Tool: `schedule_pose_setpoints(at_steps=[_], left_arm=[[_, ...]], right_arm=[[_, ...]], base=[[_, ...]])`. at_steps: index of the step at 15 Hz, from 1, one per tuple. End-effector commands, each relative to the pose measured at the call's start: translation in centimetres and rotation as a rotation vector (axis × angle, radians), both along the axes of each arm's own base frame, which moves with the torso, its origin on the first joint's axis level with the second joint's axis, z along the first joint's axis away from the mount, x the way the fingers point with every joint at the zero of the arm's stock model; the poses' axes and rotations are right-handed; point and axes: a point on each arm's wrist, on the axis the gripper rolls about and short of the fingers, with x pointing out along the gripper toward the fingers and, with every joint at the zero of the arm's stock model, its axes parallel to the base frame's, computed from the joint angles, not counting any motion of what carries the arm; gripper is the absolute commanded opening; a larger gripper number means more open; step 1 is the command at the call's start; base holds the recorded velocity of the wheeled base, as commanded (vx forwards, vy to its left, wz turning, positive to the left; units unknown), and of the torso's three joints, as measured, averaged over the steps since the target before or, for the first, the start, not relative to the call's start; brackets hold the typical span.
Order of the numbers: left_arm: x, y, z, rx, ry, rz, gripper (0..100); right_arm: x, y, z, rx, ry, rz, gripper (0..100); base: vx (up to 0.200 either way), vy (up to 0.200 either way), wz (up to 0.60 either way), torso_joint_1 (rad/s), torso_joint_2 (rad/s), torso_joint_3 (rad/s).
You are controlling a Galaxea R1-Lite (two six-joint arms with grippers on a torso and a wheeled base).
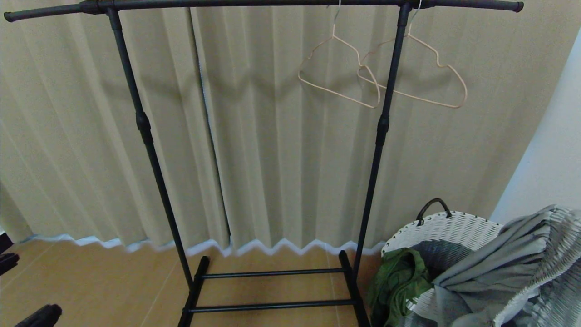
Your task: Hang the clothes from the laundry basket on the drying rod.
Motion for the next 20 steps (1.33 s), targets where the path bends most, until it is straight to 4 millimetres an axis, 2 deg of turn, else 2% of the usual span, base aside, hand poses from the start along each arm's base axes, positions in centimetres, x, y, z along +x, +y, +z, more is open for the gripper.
schedule_pose_setpoints(at_steps=[1,4,7,8,10,12,16,17,18,19,20], left_arm=[[4.4,-1.0,1.8,0.012,0.1,-0.098,100],[7.6,-3.2,2.4,0.035,0.157,-0.198,100],[9.9,-6.7,1.9,0.071,0.174,-0.245,100],[10.0,-7.4,1.8,0.074,0.177,-0.256,100],[10.3,-9.9,0.8,0.078,0.239,-0.319,100],[9.9,-13.2,-0.4,0.062,0.316,-0.389,100],[8.8,-19.9,-3.2,0.072,0.417,-0.428,100],[8.7,-22.0,-3.9,0.067,0.43,-0.422,100],[8.7,-23.0,-4.2,0.063,0.434,-0.422,100],[8.8,-25.4,-5.0,0.071,0.448,-0.431,100],[9.1,-26.6,-5.3,0.067,0.457,-0.435,100]], right_arm=[[1.0,0.6,1.1,0.015,-0.002,0.049,0],[2.5,1.2,2.0,0.055,0.008,0.069,0],[3.8,2.2,2.6,0.129,0.003,0.084,0],[4.0,2.3,2.6,0.132,0.004,0.086,0],[4.6,2.9,3.0,0.148,-0.031,0.114,0],[5.3,3.6,3.6,0.163,-0.068,0.14,0],[4.7,4.3,4.4,0.186,-0.1,0.2,0],[4.6,4.4,4.9,0.193,-0.113,0.213,0],[4.6,4.5,5.0,0.195,-0.117,0.219,0],[4.4,4.7,5.4,0.201,-0.126,0.24,0],[4.3,4.8,5.5,0.204,-0.131,0.249,0]], base=[[0.0,0.0,0.0,0.0,0.0,0.0],[0.0,0.0,0.0,0.0,0.0,0.0],[0.0,0.0,0.0,0.0,0.0,0.0],[0.0,0.0,0.0,0.0,0.0,0.0],[0.0,0.0,0.0,0.0,0.0,0.0],[0.0,0.0,0.0,0.0,0.0,0.0],[0.0,0.0,0.0,0.0,0.0,0.0],[0.0,0.0,0.0,0.0,0.0,0.0],[0.0,0.0,0.0,0.0,0.0,0.0],[0.0,0.0,0.0,0.0,0.0,0.0],[0.0,0.0,0.0,0.0,0.0,0.0]])
